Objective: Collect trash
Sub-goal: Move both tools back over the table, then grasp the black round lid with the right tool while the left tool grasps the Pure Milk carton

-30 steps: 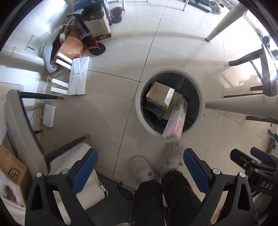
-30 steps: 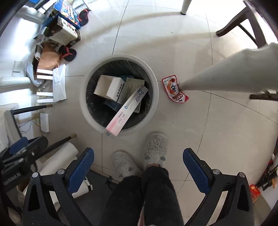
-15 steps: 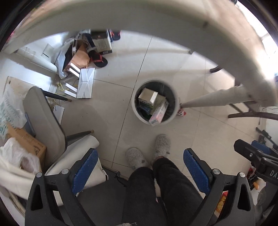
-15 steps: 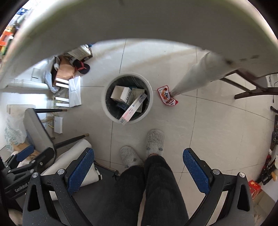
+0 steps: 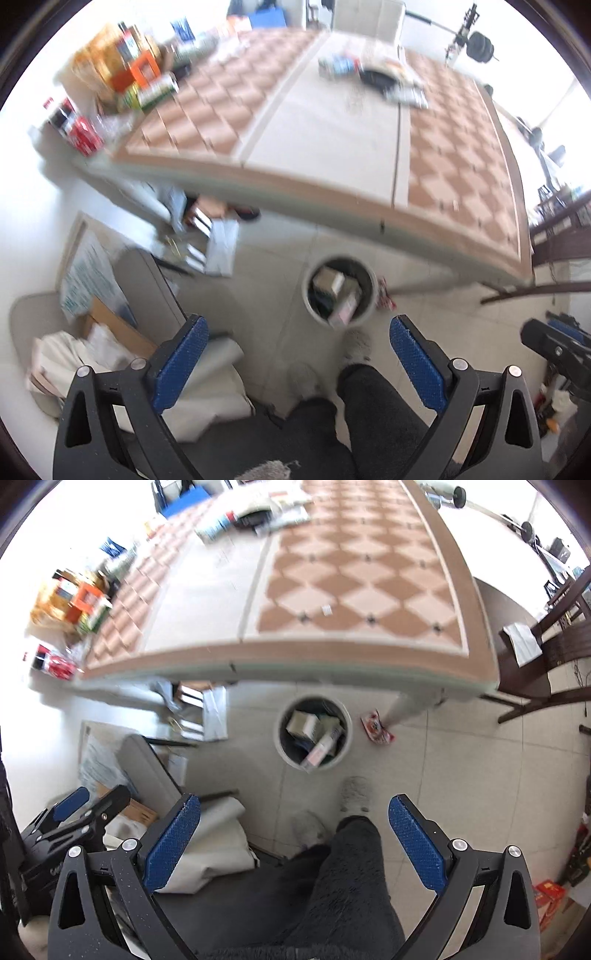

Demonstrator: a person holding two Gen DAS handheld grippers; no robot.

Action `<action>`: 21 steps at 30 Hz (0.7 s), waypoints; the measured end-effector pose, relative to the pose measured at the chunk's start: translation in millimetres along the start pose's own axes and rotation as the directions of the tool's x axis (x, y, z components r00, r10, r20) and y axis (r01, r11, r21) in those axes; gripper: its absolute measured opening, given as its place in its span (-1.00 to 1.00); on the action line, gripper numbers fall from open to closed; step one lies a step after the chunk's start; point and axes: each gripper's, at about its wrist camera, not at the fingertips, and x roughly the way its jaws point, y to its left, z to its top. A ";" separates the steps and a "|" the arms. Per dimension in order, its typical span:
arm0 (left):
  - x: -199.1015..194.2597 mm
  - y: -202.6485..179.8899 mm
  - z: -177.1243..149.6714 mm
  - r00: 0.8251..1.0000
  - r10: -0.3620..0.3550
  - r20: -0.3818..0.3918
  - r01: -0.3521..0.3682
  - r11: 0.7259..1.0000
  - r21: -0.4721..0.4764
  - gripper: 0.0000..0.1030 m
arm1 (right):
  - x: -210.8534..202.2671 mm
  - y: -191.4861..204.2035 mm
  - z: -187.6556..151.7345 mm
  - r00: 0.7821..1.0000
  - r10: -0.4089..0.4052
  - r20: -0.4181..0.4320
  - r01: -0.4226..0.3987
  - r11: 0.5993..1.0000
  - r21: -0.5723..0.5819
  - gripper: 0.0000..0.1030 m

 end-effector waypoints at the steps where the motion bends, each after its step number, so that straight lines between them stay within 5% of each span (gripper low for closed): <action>1: -4.6 -0.8 10.7 1.000 0.005 0.023 -0.005 1.000 0.002 0.96 | -5.6 2.5 6.4 1.000 0.009 0.011 -0.009 1.000 0.005 1.00; 7: -5.7 -6.8 86.3 0.996 0.032 0.078 -0.031 0.999 -0.025 1.00 | -21.8 -0.6 77.9 0.997 0.049 0.063 -0.051 0.998 0.043 1.00; 15: 49.3 -23.5 206.2 0.982 0.187 0.019 -0.186 0.982 -0.034 1.00 | 20.6 -16.9 239.3 0.996 0.072 0.053 -0.077 0.991 0.106 1.00; 17: 68.8 -26.4 233.8 0.961 0.277 0.008 -0.277 0.961 -0.022 1.00 | 39.7 -15.9 284.1 0.995 0.084 0.048 -0.089 0.990 0.114 1.00; 21: 113.2 -19.1 280.3 0.874 0.485 0.010 -0.485 0.874 -0.010 1.00 | 94.8 13.2 379.9 0.997 0.083 -0.004 -0.082 0.996 0.046 1.00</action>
